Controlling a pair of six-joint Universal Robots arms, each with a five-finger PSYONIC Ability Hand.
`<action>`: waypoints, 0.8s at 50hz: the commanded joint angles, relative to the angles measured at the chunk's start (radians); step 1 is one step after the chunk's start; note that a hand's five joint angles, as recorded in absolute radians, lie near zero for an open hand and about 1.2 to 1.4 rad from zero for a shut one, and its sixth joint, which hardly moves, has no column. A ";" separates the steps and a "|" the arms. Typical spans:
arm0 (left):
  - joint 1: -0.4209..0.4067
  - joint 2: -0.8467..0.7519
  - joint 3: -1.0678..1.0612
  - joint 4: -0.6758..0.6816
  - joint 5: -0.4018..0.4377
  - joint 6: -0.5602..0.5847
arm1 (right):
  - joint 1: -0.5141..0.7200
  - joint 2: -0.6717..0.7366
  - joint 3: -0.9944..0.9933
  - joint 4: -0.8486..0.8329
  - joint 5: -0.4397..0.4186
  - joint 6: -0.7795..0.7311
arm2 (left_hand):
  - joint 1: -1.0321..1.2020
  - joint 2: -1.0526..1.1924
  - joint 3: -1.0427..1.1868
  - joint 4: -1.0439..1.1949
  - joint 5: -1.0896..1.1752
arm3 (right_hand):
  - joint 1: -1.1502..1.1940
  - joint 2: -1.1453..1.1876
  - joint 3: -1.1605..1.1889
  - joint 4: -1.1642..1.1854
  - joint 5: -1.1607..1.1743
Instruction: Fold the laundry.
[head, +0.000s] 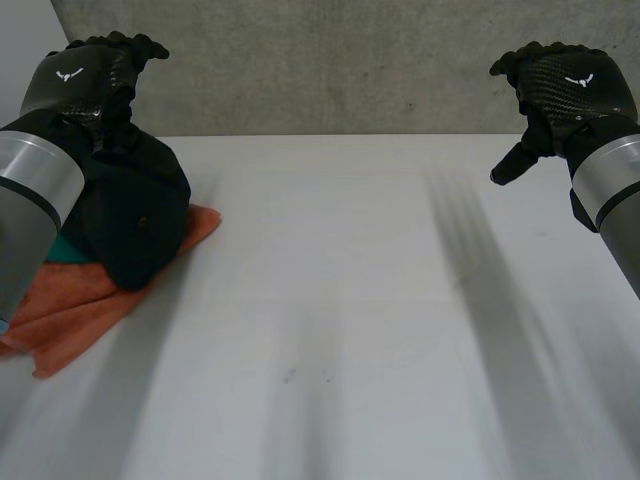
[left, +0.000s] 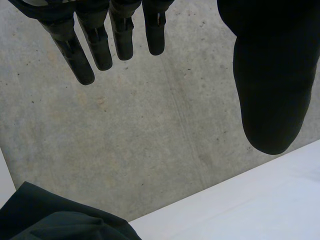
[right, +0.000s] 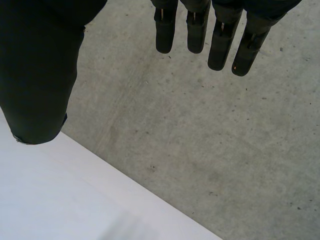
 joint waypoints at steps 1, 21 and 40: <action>0.001 -0.013 0.001 0.001 -0.010 -0.002 | -0.003 0.001 0.001 -0.001 0.000 0.000 | -0.097 -0.103 -0.097 -0.101 -0.097 | -0.073 -0.093 -0.097 -0.071 -0.081; 0.093 -0.295 0.033 0.120 -0.056 0.425 | 0.002 0.012 0.007 -0.001 -0.002 -0.001 | -0.078 -0.084 -0.078 -0.083 -0.079 | -0.073 -0.093 -0.097 -0.071 -0.081; 0.064 -0.389 0.131 0.353 -0.073 0.482 | 0.002 0.044 0.007 -0.002 -0.005 -0.003 | 1.125 1.119 1.125 1.121 1.125 | -0.073 -0.093 -0.097 -0.071 -0.081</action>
